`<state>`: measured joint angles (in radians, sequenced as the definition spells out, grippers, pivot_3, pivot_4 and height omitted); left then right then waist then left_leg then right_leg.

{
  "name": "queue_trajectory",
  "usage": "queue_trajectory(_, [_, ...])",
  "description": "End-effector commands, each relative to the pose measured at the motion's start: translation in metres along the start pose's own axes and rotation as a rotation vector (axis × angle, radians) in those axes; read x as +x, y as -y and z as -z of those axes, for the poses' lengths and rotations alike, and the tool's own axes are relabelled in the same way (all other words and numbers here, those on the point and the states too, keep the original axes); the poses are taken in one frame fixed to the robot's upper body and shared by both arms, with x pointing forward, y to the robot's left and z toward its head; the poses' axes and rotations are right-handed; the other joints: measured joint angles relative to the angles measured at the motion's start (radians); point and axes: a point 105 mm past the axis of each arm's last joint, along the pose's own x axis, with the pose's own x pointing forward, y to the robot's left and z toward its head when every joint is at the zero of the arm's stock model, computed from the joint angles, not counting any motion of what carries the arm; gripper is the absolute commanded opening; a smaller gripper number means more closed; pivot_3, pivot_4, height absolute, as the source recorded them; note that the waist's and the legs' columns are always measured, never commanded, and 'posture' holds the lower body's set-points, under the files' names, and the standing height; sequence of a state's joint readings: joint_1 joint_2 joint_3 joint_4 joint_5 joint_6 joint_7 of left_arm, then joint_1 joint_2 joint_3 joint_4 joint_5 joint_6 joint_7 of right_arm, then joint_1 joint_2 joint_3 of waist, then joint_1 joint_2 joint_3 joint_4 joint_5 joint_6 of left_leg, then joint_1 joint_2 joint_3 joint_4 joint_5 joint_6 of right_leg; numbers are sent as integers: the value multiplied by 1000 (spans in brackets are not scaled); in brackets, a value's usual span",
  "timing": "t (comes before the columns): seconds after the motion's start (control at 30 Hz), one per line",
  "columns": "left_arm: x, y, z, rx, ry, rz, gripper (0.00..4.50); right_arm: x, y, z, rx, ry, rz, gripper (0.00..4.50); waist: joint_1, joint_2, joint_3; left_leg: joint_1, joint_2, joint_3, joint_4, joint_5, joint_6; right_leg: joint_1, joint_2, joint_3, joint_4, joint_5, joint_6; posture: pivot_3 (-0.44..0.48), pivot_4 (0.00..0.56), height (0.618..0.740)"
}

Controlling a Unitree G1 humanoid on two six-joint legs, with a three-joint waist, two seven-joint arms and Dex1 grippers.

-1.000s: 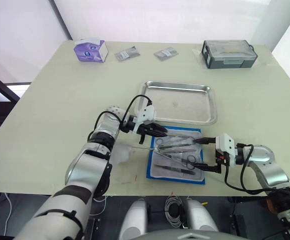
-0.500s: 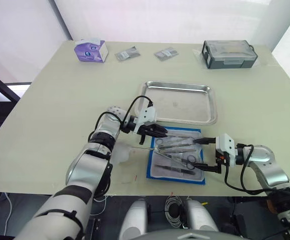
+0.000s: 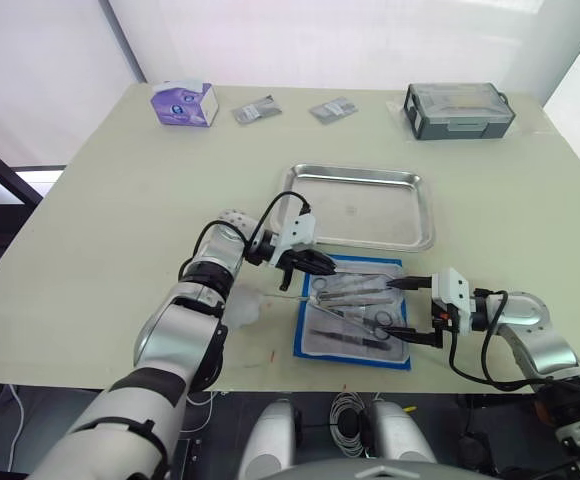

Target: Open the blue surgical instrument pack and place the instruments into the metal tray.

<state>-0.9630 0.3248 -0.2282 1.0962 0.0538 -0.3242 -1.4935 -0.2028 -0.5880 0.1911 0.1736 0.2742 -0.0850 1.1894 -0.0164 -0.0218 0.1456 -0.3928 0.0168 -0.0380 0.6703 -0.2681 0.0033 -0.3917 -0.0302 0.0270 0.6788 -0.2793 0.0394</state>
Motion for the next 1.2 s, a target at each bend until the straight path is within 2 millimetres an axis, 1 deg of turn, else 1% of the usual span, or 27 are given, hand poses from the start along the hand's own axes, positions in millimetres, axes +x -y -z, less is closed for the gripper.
queue_trajectory(0.03, [-1, 2, 1, -6, -31, 32, 24, 1, -16, 32, 86, -126, -40, 4500, 0, 0, 0, 0, 0, 0, 0, 0, 0, 0, 0, 0, 0, 0, 0, 0, 150, 740])
queue_trajectory(0.37, [-11, 1, -11, 28, -50, 51, 24, 1, -17, 35, 94, -152, -42, 4500, -4, 0, 0, 0, 0, 0, 0, 0, 0, 0, 0, 0, 0, 0, 0, 0, 150, 740])
queue_trajectory(0.47, [-17, -1, -17, 37, -67, 42, 24, 1, -16, 40, 107, -189, -36, 4500, -5, 0, 0, 0, 0, 0, 0, 0, 0, 0, 0, 0, 0, 0, 0, 0, 150, 740])
queue_trajectory(0.87, [-30, 1, -23, 37, -102, 28, 24, 1, -19, 47, 139, -247, -39, 4500, -19, 0, 0, 0, 1, -2, 0, 0, 0, 0, 1, 0, 0, 0, 0, 0, 150, 740])
queue_trajectory(1.2, [-38, -2, -26, 24, -102, 3, 24, 2, -21, 46, 150, -244, -39, 4500, -18, 0, 0, 0, 1, -2, 0, 0, 0, 0, 1, -1, 0, 0, 0, 0, 150, 740])
